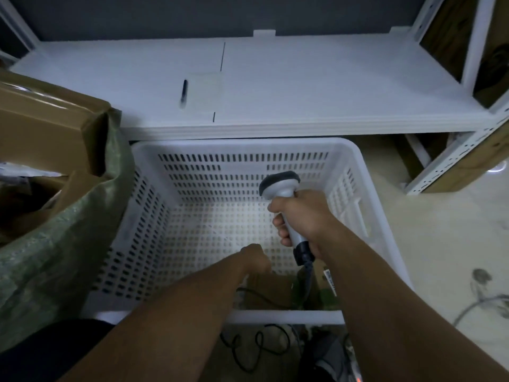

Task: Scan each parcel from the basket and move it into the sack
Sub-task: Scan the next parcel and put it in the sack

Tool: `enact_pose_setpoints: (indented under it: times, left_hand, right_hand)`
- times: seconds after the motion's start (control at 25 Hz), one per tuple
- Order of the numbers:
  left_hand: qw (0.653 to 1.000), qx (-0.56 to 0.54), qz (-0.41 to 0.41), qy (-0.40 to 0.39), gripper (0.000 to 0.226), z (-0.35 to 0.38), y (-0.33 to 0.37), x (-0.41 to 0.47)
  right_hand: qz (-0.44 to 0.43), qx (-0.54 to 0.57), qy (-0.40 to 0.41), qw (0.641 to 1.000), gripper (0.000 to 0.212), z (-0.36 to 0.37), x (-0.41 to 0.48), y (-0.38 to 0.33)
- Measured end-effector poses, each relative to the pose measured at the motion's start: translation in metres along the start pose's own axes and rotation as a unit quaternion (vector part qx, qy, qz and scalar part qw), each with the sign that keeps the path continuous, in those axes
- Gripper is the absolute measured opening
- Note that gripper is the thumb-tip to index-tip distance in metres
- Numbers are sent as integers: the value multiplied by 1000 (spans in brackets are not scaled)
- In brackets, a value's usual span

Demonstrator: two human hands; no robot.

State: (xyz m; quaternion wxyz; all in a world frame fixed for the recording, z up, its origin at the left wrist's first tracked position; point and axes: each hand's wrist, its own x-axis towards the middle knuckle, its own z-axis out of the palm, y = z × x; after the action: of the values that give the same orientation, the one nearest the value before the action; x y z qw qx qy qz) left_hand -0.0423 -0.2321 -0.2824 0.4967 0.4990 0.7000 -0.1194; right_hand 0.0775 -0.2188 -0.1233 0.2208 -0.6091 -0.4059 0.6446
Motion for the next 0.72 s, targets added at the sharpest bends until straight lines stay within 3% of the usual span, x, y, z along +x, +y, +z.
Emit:
enact_pose_setpoints:
  times: [0.08, 0.16, 0.28, 0.4, 0.72]
  left_hand:
    - [993, 116, 17, -21, 19, 11, -6, 20]
    - [975, 214, 31, -47, 39, 19, -12, 33]
    - [962, 255, 56, -78, 58, 23, -15, 45]
    - [945, 297, 72, -113, 59, 36, -21, 50]
    - [889, 422, 177, -4, 97, 53, -43, 59]
  right_hand:
    - [5, -4, 5, 1000, 10, -2, 10, 0]
    - [16, 0, 8, 1000, 10, -2, 16, 2]
    - [29, -10, 8, 999, 11, -2, 22, 8]
    - [31, -14, 7, 999, 11, -3, 22, 8]
    - [34, -7, -7, 999, 9, -5, 17, 8]
